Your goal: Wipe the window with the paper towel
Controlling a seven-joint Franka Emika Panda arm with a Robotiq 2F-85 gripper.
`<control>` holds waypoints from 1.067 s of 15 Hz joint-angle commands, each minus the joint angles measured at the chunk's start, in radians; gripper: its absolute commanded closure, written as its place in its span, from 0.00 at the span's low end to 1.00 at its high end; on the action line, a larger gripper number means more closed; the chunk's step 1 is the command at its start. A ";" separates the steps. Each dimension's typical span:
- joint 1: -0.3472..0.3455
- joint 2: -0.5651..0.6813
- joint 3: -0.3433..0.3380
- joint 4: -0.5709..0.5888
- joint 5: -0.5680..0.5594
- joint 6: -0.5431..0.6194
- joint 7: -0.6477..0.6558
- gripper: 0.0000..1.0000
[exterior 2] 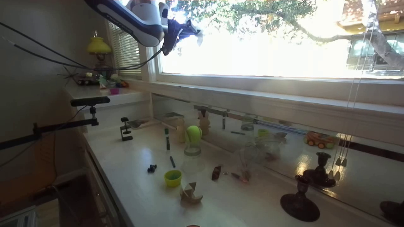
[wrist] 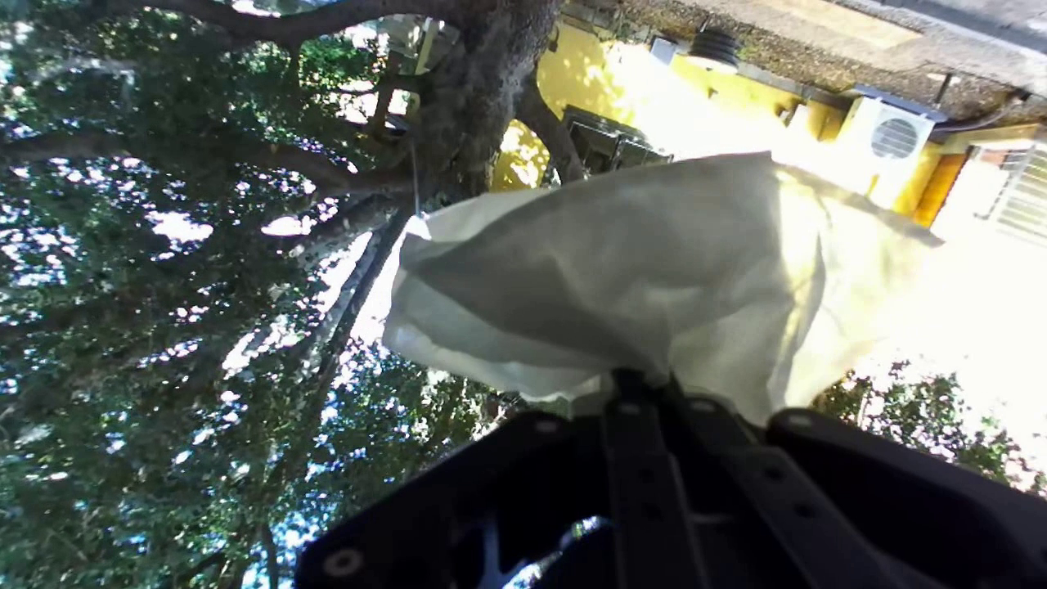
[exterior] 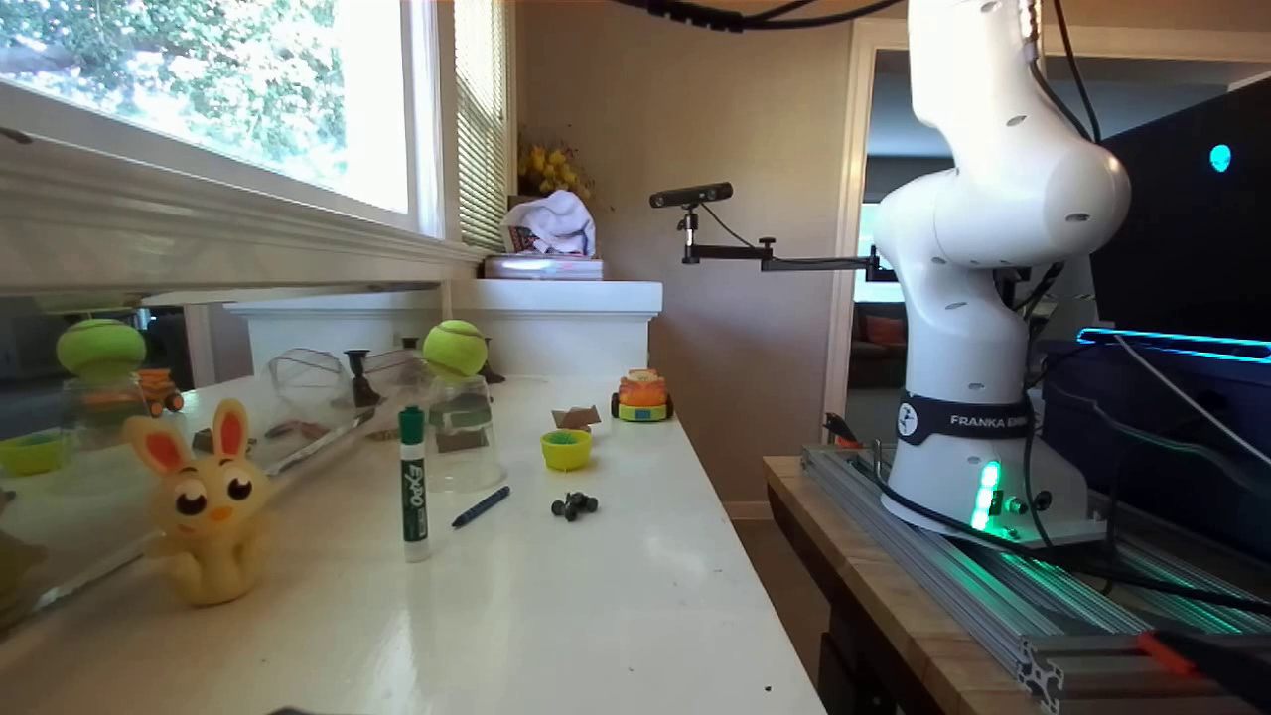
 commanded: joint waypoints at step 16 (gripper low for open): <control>-0.015 -0.008 -0.026 0.151 -0.078 0.068 -0.056 0.99</control>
